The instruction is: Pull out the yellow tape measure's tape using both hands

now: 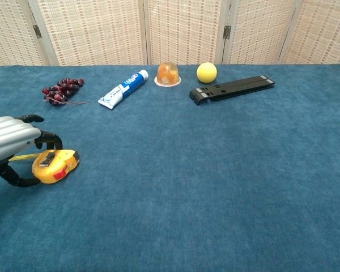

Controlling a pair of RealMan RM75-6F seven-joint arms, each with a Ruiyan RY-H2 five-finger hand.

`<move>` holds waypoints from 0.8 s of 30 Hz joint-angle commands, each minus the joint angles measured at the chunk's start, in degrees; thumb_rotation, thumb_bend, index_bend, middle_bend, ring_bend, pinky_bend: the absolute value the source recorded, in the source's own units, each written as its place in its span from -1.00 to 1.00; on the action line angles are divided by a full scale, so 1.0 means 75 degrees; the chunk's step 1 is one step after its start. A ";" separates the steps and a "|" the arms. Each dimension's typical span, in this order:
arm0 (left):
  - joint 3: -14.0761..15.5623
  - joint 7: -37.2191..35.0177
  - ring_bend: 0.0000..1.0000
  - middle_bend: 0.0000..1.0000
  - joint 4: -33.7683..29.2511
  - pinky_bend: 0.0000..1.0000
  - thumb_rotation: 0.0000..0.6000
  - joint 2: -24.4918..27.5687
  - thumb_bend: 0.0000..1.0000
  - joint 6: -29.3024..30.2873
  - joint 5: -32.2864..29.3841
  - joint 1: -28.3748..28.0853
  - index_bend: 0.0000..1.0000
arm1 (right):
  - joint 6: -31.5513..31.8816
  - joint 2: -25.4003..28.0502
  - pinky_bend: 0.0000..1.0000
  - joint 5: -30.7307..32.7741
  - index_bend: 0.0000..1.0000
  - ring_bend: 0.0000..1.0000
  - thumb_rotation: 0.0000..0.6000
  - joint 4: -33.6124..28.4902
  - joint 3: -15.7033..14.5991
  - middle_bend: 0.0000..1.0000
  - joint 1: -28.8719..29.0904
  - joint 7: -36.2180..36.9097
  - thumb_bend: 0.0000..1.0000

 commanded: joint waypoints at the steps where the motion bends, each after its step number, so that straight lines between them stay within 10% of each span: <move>1: -0.0016 -0.0131 -0.15 -0.04 -0.0035 -0.66 1.00 0.0024 -0.39 0.0109 0.0139 -0.0037 -0.15 | -0.0035 0.0017 -0.94 -0.0042 -0.65 -0.83 1.00 -0.0038 0.0003 -0.70 0.0040 -0.0040 -0.44; 24: -0.0634 -0.0966 -0.11 0.02 -0.2083 -0.64 1.00 0.0681 -0.35 0.0532 0.0587 -0.0534 -0.06 | -0.2589 0.0127 -0.94 -0.0653 -0.41 -0.80 1.00 -0.1772 0.0791 -0.70 0.2685 -0.0269 -0.44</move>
